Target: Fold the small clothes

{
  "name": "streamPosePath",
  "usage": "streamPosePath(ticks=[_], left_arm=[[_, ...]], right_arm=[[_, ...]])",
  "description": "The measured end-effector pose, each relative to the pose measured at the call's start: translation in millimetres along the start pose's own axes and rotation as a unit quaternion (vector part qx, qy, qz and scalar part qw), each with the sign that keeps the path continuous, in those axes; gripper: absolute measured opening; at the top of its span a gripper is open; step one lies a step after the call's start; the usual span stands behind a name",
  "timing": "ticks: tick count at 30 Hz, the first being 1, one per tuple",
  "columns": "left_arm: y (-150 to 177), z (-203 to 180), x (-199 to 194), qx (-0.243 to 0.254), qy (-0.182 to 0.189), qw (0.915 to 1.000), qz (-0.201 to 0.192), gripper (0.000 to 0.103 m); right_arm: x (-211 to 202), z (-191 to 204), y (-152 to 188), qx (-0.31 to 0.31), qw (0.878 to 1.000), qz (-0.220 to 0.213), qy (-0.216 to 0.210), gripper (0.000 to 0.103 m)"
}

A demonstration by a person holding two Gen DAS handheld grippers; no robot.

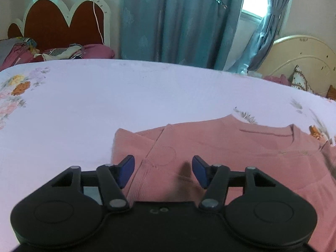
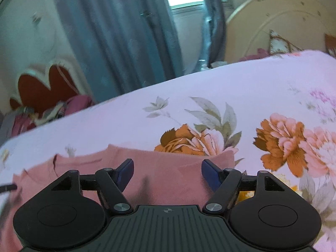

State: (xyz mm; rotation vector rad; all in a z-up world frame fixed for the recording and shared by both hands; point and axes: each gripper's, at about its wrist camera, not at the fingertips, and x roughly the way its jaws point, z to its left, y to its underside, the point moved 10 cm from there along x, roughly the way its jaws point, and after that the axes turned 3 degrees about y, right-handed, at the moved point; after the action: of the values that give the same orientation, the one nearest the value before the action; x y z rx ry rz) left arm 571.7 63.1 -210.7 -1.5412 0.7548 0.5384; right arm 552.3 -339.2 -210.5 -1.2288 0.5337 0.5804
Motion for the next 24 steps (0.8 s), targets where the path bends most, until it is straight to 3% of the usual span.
streamPosePath(ticks=[2, 7, 8, 9, 10, 12, 16, 21, 24], left_arm=[[0, 2, 9, 0.014, -0.003, 0.9999, 0.009, 0.057], [4, 5, 22, 0.035, 0.009, 0.9991, 0.023, 0.045], [5, 4, 21, 0.032, 0.016, 0.9990, 0.025, 0.042], [5, 4, 21, 0.030, 0.021, 0.9990, 0.026, 0.037], [5, 3, 20, 0.030, 0.025, 0.9989, 0.027, 0.025], [5, 0, 19, 0.032, 0.032, 0.9987, 0.025, 0.015], [1, -7, 10, 0.040, 0.028, 0.9988, 0.000, 0.013], [-20, -9, -14, 0.014, 0.026, 0.9975, -0.064, 0.013], [-33, -5, -17, -0.003, 0.011, 0.9958, -0.091, 0.013]], right_arm=[[6, 1, 4, -0.010, 1.000, 0.011, -0.007, 0.055], [25, 1, 13, -0.044, 0.998, 0.035, -0.011, 0.052], [29, 3, 17, -0.055, 0.997, 0.043, -0.012, 0.043], [32, 2, 20, -0.067, 0.997, 0.049, -0.008, 0.041], [33, 2, 21, -0.075, 0.996, 0.048, -0.004, 0.036], [34, 1, 23, -0.085, 0.995, 0.048, -0.007, 0.012], [27, 5, 22, -0.101, 0.994, 0.040, -0.015, 0.008], [5, 3, -9, -0.063, 0.997, -0.038, -0.016, 0.007], [8, 9, -18, -0.067, 0.996, -0.055, -0.006, 0.007]])
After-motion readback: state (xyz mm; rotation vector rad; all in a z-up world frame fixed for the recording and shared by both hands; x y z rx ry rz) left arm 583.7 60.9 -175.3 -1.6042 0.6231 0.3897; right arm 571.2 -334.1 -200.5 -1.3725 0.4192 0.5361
